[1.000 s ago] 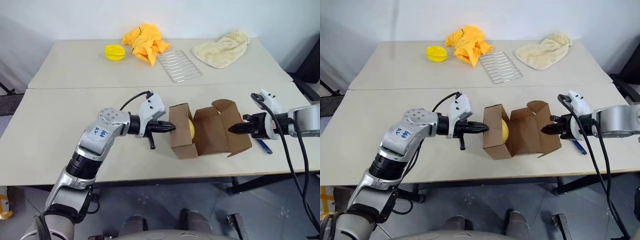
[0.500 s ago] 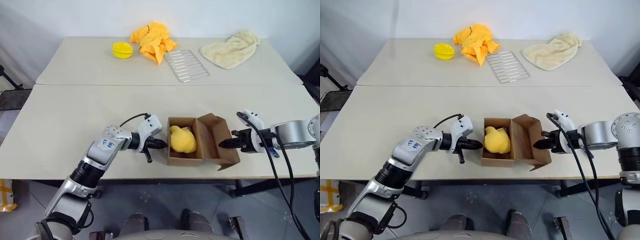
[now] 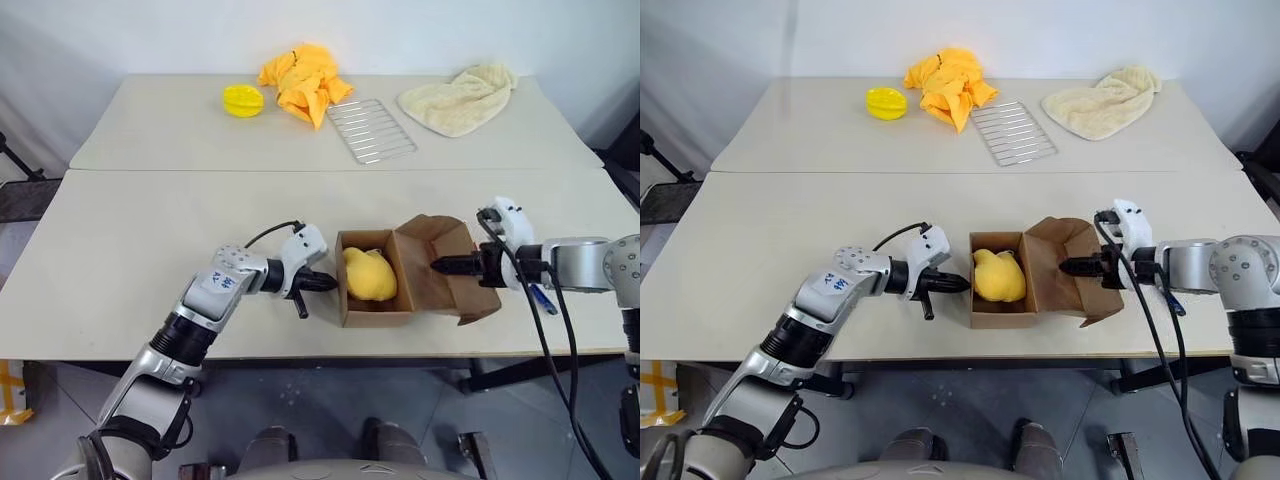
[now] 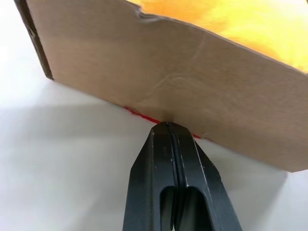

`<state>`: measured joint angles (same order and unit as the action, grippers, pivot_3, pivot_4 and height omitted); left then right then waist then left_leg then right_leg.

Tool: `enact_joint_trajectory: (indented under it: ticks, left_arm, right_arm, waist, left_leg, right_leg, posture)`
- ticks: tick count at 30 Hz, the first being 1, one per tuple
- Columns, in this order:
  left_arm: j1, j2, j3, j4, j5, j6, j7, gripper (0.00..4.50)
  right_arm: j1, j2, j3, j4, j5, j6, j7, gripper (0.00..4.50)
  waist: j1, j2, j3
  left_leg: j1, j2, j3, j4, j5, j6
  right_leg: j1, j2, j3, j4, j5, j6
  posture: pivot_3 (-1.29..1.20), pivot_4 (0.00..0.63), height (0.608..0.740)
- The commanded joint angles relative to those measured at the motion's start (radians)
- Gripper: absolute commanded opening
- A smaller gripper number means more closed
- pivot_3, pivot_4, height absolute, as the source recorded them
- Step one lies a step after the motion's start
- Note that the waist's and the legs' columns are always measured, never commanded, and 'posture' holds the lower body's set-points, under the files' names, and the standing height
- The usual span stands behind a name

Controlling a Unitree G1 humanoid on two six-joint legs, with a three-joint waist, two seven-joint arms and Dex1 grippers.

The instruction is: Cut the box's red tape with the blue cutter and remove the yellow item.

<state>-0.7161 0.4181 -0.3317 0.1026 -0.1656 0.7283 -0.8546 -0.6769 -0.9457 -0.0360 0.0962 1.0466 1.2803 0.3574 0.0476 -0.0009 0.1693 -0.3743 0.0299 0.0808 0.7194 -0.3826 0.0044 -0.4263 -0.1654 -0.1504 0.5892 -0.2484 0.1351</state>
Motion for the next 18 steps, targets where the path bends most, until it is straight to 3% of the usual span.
enact_joint_trajectory:
  ticks: [1, 3, 7, 12, 15, 18]
  left_arm:
    - [-0.014, 0.016, 0.014, 0.01, 0.012, -0.011, -0.005, 0.0]
    - [-0.016, 0.023, 0.013, 0.018, 0.016, -0.016, -0.008, 0.0]
    - [-0.021, 0.033, 0.015, 0.039, 0.02, -0.028, -0.013, 0.0]
    - [-0.025, 0.057, 0.033, 0.021, 0.005, -0.017, -0.03, 0.0]
    - [-0.039, 0.061, 0.071, 0.022, -0.014, 0.017, -0.019, 0.55]
    - [-0.058, 0.087, 0.103, 0.001, -0.033, 0.047, -0.037, 1.43]
  right_arm:
    - [0.005, -0.054, -0.048, -0.026, -0.097, -0.115, 0.125, 4.12]
    - [0.007, -0.092, -0.051, -0.007, -0.169, -0.191, 0.199, 4.41]
    - [-0.002, -0.144, -0.086, 0.054, -0.257, -0.297, 0.316, 4.41]
    - [0.177, -0.177, -0.255, -0.058, -0.344, -0.608, 0.526, 4.41]
    - [0.333, -0.174, -0.357, -0.165, -0.352, -0.7, 0.639, 4.5]
    - [0.509, -0.177, -0.44, -0.269, -0.369, -0.76, 0.757, 4.5]
  waist:
    - [-0.002, 0.0, 0.0]
    - [-0.004, 0.0, 0.0]
    - [-0.009, 0.0, 0.0]
    - [-0.011, 0.0, 0.0]
    - [-0.016, 0.0, 0.0]
    - [-0.015, -0.001, 0.001]
  left_leg:
    - [0.0, 0.0, 0.0, 0.0, 0.0, 0.0]
    - [0.0, 0.0, 0.0, 0.0, 0.0, 0.0]
    - [0.001, 0.0, 0.0, 0.0, 0.0, 0.0]
    - [0.001, 0.0, 0.0, -0.002, 0.0, 0.0]
    - [0.002, 0.0, 0.001, -0.003, 0.0, 0.0]
    - [0.002, 0.0, 0.002, -0.002, 0.0, 0.0]
  right_leg:
    - [0.0, 0.0, 0.0, 0.0, 0.0, 0.0]
    - [0.0, 0.0, 0.0, 0.0, 0.0, 0.0]
    - [0.0, 0.0, 0.0, 0.0, 0.0, 0.0]
    - [0.0, 0.0, 0.0, -0.001, 0.0, 0.0]
    - [0.0, 0.0, 0.0, -0.001, 0.0, 0.0]
    - [0.001, 0.0, 0.001, 0.0, 0.0, 0.0]
  posture:
    - [0.0, 0.15, 0.74]
    - [0.0, 0.15, 0.74]
    - [0.0, 0.15, 0.74]
    - [0.0, 0.15, 0.74]
    - [0.0, 0.15, 0.74]
    - [0.0, 0.15, 0.74]
